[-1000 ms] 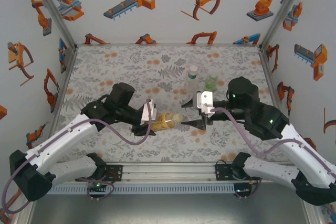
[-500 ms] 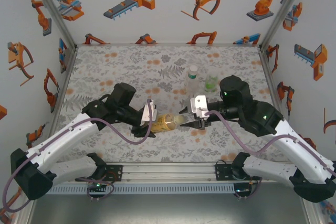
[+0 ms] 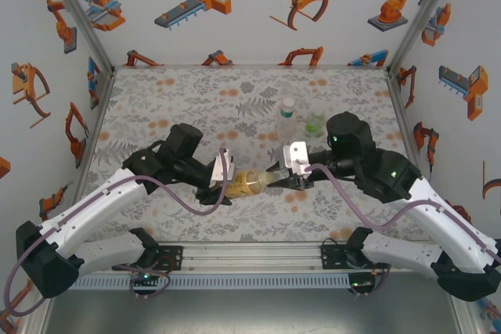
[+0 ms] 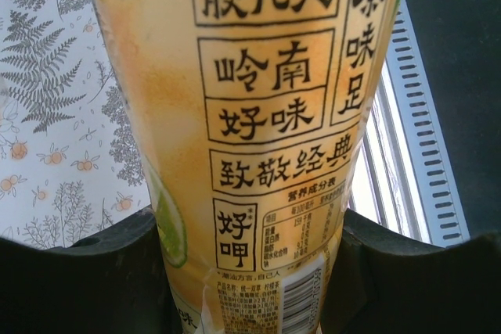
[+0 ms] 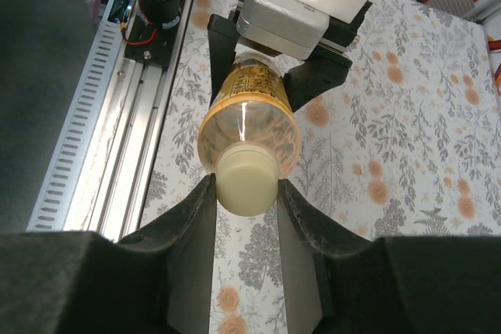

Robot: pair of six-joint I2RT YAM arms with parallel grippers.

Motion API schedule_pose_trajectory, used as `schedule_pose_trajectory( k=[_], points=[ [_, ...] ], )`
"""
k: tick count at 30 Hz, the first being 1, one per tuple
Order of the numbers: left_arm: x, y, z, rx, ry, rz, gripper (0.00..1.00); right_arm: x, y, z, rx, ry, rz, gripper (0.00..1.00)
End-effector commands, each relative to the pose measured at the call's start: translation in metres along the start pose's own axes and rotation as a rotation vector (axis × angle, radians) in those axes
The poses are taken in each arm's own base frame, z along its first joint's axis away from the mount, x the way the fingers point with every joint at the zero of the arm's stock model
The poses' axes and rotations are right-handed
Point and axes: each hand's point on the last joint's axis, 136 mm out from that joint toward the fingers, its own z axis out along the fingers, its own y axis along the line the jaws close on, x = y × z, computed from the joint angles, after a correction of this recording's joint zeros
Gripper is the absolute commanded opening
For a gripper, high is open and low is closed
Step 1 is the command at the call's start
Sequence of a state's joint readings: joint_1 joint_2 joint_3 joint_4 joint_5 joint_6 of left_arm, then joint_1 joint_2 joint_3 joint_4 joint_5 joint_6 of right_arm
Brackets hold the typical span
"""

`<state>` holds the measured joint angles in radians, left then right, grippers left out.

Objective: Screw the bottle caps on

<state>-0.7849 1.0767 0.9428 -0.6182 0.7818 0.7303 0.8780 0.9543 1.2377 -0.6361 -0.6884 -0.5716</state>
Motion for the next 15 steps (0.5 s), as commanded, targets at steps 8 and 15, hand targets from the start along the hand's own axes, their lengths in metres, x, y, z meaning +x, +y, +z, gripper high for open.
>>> schedule_pose_trajectory(
  k=[8, 15],
  points=[
    [-0.009, 0.014, -0.008, -0.102, 0.005, 0.052, 0.0, 0.009, -0.025, 0.003, 0.166, -0.034, 0.285, 0.02],
    [-0.003, 0.032, -0.016, -0.241, 0.032, 0.071, 0.0, 0.024, -0.061, -0.006, 0.404, -0.141, 0.715, 0.0]
  ],
)
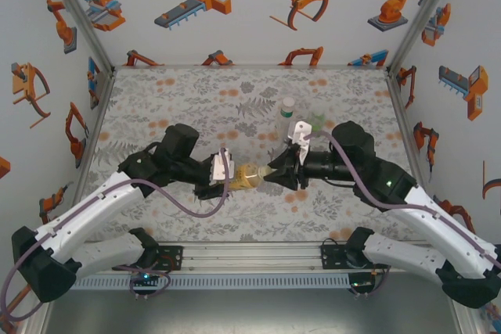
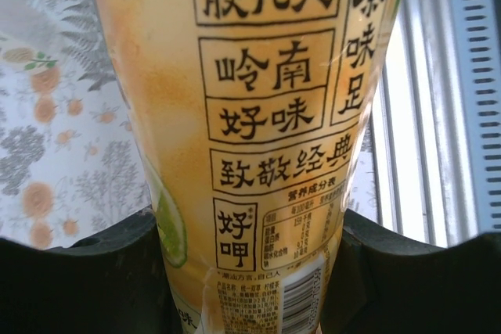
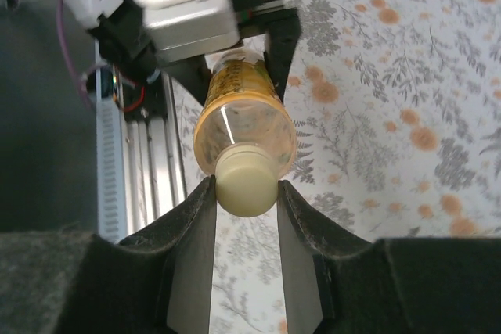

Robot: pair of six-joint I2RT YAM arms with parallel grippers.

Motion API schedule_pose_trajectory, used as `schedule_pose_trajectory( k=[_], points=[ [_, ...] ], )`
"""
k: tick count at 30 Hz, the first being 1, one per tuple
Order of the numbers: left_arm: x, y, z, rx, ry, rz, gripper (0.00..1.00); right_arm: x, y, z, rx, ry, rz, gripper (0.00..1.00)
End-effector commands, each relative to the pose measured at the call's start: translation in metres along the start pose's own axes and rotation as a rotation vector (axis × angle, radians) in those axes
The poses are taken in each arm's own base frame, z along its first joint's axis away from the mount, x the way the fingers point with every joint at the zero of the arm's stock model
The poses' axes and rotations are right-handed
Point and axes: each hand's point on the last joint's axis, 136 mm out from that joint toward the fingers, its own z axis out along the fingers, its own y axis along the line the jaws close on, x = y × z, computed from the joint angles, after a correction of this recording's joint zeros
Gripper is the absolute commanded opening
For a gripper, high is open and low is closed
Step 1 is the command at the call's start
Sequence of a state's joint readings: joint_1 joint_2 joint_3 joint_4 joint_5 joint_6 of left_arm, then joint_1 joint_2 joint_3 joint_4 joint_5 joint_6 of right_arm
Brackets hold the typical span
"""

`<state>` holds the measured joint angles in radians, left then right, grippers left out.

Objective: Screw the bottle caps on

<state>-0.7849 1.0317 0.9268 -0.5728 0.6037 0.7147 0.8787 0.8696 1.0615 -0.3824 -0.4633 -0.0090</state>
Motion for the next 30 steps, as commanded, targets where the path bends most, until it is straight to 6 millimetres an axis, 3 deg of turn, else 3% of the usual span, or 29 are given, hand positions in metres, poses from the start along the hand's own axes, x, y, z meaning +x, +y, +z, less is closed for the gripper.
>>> schedule_pose_trajectory(
  k=[1, 8, 11, 17, 21, 24, 30],
  points=[
    [-0.012, 0.013, -0.006, -0.088, -0.042, 0.032, 0.0, -0.01, -0.029, 0.001, 0.151, -0.1, 0.319, 0.0],
    [-0.008, 0.026, -0.009, -0.171, -0.017, 0.037, 0.0, 0.011, -0.067, 0.002, 0.327, -0.188, 0.818, 0.0],
    [-0.006, 0.03, -0.01, -0.197, -0.013, 0.037, 0.0, 0.02, -0.074, 0.004, 0.35, -0.229, 1.004, 0.0],
    [-0.008, 0.031, -0.012, -0.213, -0.021, 0.04, 0.0, 0.028, -0.074, 0.006, 0.361, -0.212, 1.06, 0.0],
    [-0.009, 0.031, -0.013, -0.214, -0.023, 0.041, 0.0, 0.021, -0.073, 0.004, 0.34, -0.239, 1.036, 0.0],
    [-0.008, 0.031, -0.013, -0.212, -0.023, 0.04, 0.0, 0.017, -0.07, 0.004, 0.325, -0.239, 1.006, 0.09],
    [-0.009, 0.029, -0.012, -0.203, -0.028, 0.041, 0.0, 0.006, -0.064, -0.004, 0.317, -0.212, 0.88, 0.43]
  ],
)
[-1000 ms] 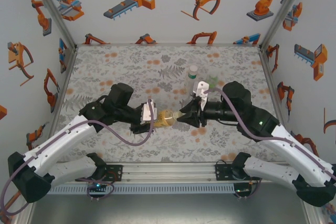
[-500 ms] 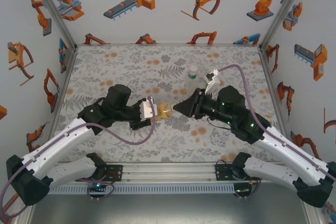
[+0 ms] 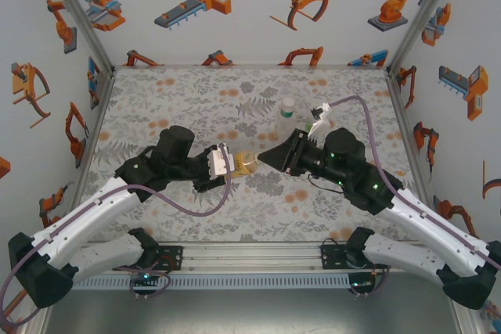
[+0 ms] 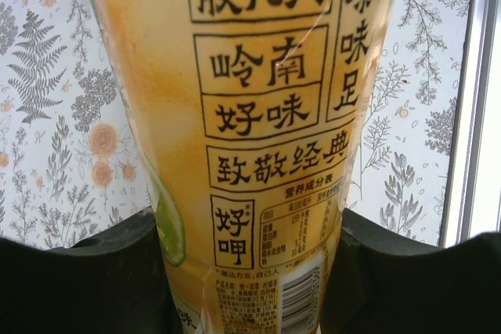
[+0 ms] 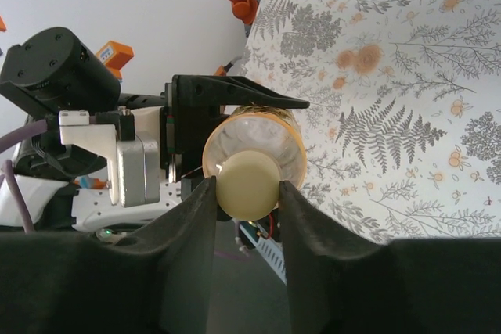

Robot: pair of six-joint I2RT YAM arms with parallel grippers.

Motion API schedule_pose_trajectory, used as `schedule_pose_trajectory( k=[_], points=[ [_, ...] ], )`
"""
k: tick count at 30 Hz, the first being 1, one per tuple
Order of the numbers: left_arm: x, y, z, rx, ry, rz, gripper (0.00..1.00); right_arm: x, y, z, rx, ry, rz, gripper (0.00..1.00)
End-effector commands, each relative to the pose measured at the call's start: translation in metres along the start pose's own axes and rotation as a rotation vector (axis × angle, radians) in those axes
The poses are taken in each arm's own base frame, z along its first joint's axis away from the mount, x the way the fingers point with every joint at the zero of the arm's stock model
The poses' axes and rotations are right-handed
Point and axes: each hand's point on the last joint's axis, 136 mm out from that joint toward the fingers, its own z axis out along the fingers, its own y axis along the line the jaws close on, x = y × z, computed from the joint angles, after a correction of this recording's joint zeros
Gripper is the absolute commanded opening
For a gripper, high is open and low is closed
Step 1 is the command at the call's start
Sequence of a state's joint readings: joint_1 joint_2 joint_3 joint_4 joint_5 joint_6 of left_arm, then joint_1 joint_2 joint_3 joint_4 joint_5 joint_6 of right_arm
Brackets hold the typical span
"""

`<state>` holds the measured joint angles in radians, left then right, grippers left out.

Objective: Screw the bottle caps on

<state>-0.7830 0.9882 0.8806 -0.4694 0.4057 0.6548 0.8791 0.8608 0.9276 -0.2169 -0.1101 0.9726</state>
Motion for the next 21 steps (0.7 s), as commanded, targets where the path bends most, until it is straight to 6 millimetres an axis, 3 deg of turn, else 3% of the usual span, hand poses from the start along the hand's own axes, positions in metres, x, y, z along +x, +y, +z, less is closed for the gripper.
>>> schedule_pose_trajectory(
  k=[1, 5, 10, 16, 21],
  points=[
    [-0.021, -0.003, -0.007, 0.01, -0.092, 0.045, 0.0, -0.012, 0.015, -0.014, -0.019, -0.032, -0.118, 0.47],
    [-0.022, -0.006, -0.007, 0.031, -0.099, 0.045, 0.0, -0.018, 0.031, -0.028, -0.061, -0.054, -0.304, 0.52],
    [-0.028, -0.021, -0.008, 0.119, -0.136, 0.051, 0.0, -0.015, 0.058, -0.051, -0.159, -0.061, -0.717, 0.53],
    [-0.032, -0.042, -0.007, 0.269, -0.158, 0.039, 0.0, 0.021, 0.086, -0.072, -0.403, 0.031, -1.151, 0.52],
    [-0.035, -0.056, -0.007, 0.38, -0.167, 0.017, 0.0, 0.052, 0.092, -0.083, -0.577, 0.154, -1.342, 0.53]
  ],
)
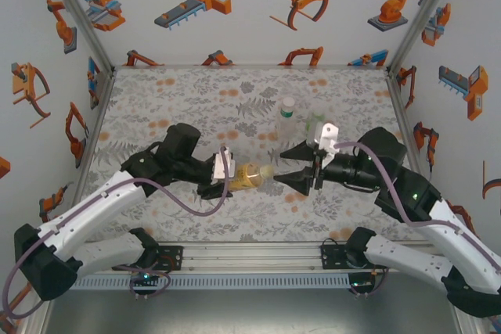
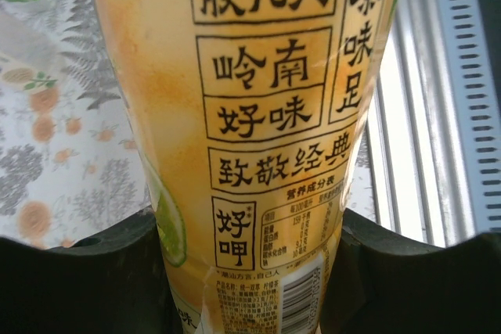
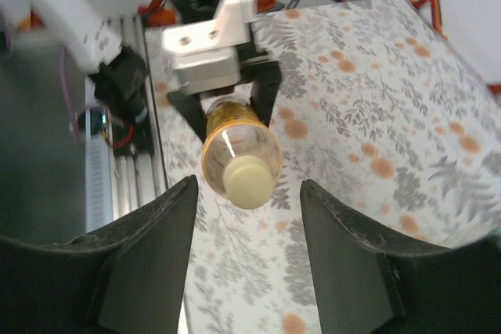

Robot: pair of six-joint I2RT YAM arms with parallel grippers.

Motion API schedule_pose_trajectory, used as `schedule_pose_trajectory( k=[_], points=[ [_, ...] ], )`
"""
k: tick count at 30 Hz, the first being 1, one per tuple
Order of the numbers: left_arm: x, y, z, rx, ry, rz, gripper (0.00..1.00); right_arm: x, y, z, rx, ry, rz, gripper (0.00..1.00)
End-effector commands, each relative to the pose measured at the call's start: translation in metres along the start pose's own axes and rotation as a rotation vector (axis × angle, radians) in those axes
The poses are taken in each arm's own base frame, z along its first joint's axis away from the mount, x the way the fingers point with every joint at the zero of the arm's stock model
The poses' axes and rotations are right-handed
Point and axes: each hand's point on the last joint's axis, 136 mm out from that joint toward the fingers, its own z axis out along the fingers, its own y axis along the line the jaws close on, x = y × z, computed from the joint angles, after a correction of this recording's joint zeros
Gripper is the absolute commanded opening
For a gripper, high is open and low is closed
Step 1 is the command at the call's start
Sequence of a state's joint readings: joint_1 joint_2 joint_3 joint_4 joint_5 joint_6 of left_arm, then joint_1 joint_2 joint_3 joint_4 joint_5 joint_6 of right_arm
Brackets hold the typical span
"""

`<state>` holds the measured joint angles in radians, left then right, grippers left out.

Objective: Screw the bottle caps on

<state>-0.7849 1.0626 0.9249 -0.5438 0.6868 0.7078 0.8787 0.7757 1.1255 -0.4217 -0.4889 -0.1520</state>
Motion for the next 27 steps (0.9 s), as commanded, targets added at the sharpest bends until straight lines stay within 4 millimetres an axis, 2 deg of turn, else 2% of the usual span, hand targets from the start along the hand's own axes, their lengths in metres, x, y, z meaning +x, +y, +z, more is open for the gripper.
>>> schedule_pose_trajectory(
  k=[1, 6, 13, 18, 27],
  points=[
    [-0.018, -0.02, -0.005, 0.123, -0.064, 0.016, 0.0, 0.007, 0.037, -0.003, -0.224, 0.028, -0.235, 0.53],
    [-0.022, -0.03, -0.005, 0.189, -0.087, 0.001, 0.0, 0.016, 0.039, 0.003, -0.275, 0.065, -0.279, 0.53],
    [-0.021, -0.03, -0.004, 0.199, -0.079, -0.01, 0.0, 0.024, 0.037, 0.011, -0.288, 0.088, -0.276, 0.52],
    [-0.02, -0.029, -0.003, 0.205, -0.073, -0.019, 0.0, 0.02, 0.037, 0.013, -0.295, 0.073, -0.28, 0.51],
    [-0.02, -0.029, -0.003, 0.202, -0.069, -0.019, 0.0, 0.015, 0.034, 0.018, -0.291, 0.041, -0.297, 0.42]
  ],
)
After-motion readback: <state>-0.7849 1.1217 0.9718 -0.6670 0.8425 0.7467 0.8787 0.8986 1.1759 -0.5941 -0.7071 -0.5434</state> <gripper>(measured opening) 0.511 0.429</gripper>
